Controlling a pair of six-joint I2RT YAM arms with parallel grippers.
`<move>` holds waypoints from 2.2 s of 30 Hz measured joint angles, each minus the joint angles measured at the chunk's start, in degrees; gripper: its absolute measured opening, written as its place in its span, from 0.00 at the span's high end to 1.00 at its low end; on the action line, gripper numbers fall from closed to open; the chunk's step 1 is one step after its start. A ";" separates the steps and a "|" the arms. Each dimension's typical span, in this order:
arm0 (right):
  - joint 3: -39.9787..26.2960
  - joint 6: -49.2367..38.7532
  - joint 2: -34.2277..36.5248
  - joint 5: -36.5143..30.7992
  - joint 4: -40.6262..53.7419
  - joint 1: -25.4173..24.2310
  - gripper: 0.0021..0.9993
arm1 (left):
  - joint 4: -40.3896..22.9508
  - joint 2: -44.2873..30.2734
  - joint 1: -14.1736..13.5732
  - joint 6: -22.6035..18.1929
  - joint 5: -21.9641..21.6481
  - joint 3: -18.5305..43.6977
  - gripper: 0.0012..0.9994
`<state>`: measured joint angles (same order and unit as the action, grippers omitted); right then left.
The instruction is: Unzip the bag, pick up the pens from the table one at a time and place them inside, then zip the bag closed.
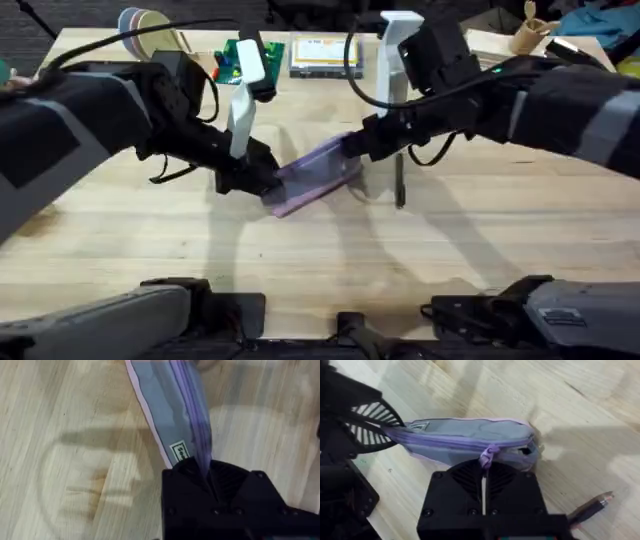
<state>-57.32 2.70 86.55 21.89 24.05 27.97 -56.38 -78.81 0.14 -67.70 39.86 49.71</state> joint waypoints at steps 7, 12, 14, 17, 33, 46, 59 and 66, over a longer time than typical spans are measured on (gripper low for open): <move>0.00 0.02 -2.70 1.58 0.00 0.54 0.97 | -0.26 0.00 0.00 0.00 -0.02 0.00 0.96; 0.00 0.02 -2.70 1.75 0.04 2.01 0.97 | -0.42 0.00 0.00 0.00 -0.04 0.00 0.96; 0.00 0.02 -2.68 1.75 0.04 2.59 0.97 | -0.42 0.00 0.00 0.00 -0.07 0.00 0.96; 0.00 0.02 -2.68 1.70 0.07 3.77 0.97 | -0.50 0.00 0.00 -0.01 -0.16 0.00 0.96; -0.05 4.35 -2.68 0.68 -7.32 14.84 0.97 | -0.83 0.00 0.22 0.00 -0.74 0.00 0.96; -0.04 6.57 -1.52 -1.33 -12.68 21.75 0.97 | -1.22 0.00 0.48 -0.26 -1.53 -0.02 0.96; -0.06 8.00 -1.50 -1.70 -12.85 22.01 0.94 | -1.24 0.00 0.48 -0.31 -1.58 -0.02 0.96; -0.17 7.52 -4.47 0.72 -9.50 21.07 0.04 | -0.85 0.00 0.31 -0.70 -1.38 -0.02 0.96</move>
<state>-57.49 10.22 82.08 22.61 14.55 49.04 -57.23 -78.81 0.45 -68.40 38.48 49.69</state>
